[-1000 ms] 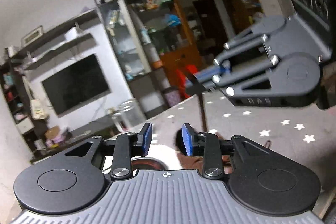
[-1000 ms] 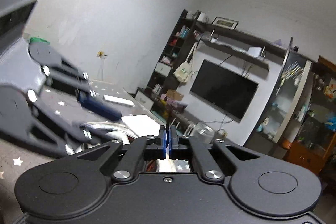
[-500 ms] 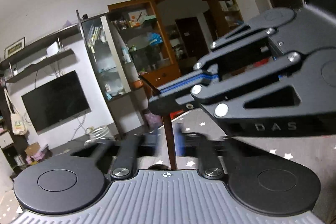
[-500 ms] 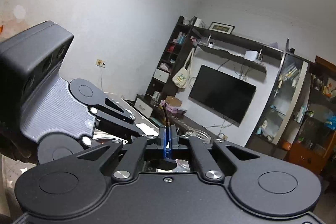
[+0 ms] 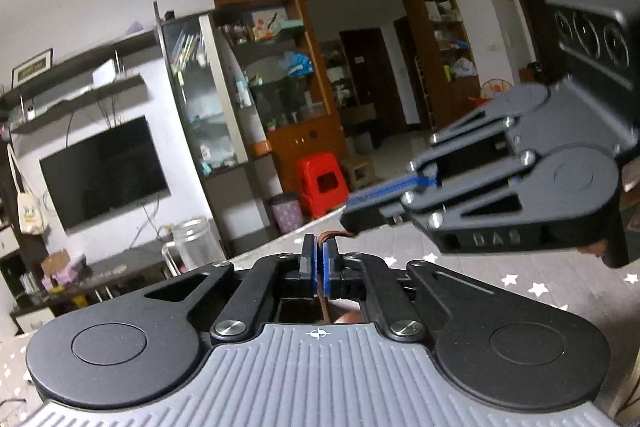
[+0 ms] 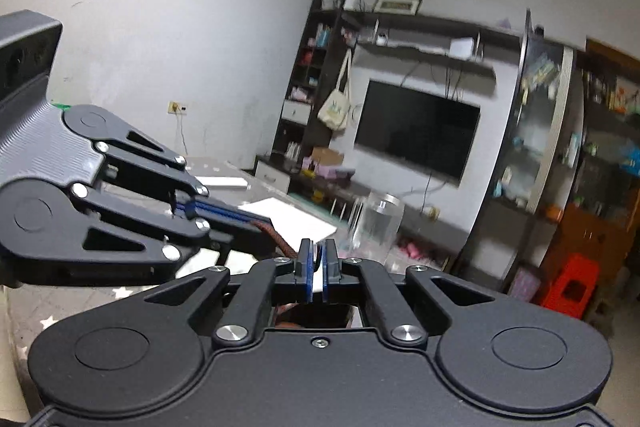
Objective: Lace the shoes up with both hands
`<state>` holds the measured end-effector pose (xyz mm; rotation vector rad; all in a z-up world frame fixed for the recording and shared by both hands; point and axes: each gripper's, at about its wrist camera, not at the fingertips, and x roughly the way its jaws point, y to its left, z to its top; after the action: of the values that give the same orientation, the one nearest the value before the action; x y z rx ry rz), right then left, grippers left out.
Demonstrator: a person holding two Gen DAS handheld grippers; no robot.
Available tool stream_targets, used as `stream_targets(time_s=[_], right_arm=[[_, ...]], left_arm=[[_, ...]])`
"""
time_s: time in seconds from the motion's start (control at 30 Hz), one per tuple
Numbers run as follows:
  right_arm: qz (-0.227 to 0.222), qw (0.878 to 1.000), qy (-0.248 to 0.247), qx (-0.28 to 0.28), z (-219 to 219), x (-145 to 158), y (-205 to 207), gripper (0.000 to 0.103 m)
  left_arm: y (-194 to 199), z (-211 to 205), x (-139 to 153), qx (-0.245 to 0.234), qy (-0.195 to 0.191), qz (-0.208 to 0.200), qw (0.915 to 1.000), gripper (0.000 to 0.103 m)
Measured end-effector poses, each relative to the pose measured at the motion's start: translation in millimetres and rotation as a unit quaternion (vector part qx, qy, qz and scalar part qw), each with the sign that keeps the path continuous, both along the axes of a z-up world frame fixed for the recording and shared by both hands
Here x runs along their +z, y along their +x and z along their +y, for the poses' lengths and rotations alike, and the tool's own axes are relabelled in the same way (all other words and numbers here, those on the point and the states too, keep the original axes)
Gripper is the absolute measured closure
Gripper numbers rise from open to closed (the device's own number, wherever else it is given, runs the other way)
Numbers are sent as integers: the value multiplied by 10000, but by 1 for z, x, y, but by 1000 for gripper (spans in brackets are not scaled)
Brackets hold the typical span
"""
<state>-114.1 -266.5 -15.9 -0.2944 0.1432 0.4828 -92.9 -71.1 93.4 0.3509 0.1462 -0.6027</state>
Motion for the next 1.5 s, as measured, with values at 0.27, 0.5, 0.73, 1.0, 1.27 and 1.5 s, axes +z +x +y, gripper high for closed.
stream_targets(time_s=[0.27,0.5,0.73,1.0,1.27,1.5], right_arm=[[475,9974,36,-536,-11,-22,15,94],[867,9951,211,-421,-4,-44,14,83],[924,9947,232,-389,13,-53,9,68],[975,9931,88,-652,5,-53,11,60],[1025,9914,230,-785,-8,-54,10,57],[1168,9884,446,-866,-23,-54,10,57]], left_arm=[[11,5,-10,95,204,211,9995,100],[16,4,-16,160,541,210,9982,100],[17,5,-18,126,599,198,9979,100],[22,-1,-20,-89,718,176,9972,100],[30,-10,-29,-273,899,193,9954,100],[38,-15,-39,-456,1072,222,9929,100]])
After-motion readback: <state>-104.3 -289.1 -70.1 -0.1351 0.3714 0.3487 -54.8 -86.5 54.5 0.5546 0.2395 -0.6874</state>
